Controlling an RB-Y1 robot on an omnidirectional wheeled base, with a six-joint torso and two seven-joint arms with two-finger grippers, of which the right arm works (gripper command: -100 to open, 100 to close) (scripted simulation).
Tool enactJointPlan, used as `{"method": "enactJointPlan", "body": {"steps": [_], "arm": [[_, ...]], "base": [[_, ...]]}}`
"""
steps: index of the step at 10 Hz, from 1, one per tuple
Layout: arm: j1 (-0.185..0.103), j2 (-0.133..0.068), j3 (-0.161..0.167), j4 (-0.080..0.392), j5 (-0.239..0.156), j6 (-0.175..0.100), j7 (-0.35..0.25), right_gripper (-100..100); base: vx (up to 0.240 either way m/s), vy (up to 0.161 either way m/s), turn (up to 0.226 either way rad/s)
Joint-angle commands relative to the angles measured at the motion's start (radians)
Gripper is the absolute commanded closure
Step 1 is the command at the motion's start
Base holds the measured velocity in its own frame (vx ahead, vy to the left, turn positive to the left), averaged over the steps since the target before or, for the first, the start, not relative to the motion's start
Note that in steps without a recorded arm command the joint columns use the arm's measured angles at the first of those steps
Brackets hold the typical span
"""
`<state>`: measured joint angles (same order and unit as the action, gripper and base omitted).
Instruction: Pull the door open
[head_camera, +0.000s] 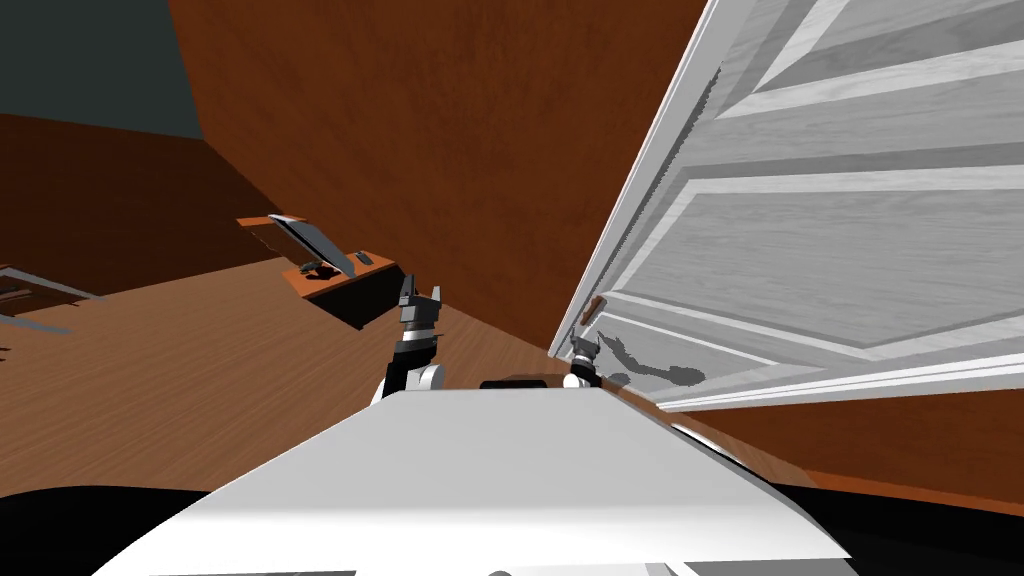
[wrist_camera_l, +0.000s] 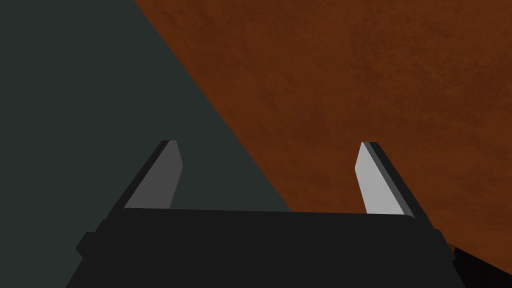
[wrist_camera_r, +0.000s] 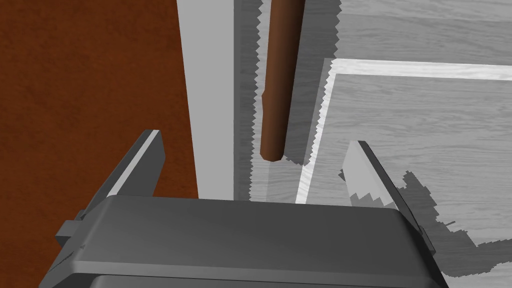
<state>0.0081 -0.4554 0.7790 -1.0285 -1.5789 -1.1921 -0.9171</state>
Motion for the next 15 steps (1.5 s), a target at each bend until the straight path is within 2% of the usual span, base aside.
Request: {"method": "enactJointPlan", "body": {"steps": [1,4,5,8,10,11,12,13,14,15], "arm": [[-0.011,0.0,0.012,0.028,-0.018,-0.01,-0.018,-100],[-0.03,-0.016,0.043,0.077,-0.074,-0.034,-0.053,-100],[-0.027,-0.01,0.036,0.066,-0.062,-0.029,-0.042,-100],[-0.03,0.009,-0.035,0.095,0.013,0.005,-0.087,-100],[-0.032,0.026,-0.097,0.118,0.076,0.036,-0.122,-100],[-0.032,0.026,-0.103,0.118,0.084,0.036,-0.122,-100],[-0.033,0.036,-0.144,0.131,0.125,0.053,-0.142,-100],[-0.033,0.047,-0.171,0.145,0.155,0.073,-0.163,-100],[-0.033,0.047,-0.191,0.145,0.177,0.073,-0.163,-100],[-0.034,0.058,-0.225,0.16,0.213,0.093,-0.185,-100]], "base": [[-0.054,-0.078,0.115],[-0.054,-0.101,0.247],[-0.025,-0.059,0.062],[0.038,-0.004,-0.006],[0.069,0.01,-0.006],[0.049,0.001,-0.002],[0.046,-0.006,-0.004],[0.051,-0.012,-0.005],[0.042,-0.008,0.0],[0.049,-0.01,-0.004]]}}
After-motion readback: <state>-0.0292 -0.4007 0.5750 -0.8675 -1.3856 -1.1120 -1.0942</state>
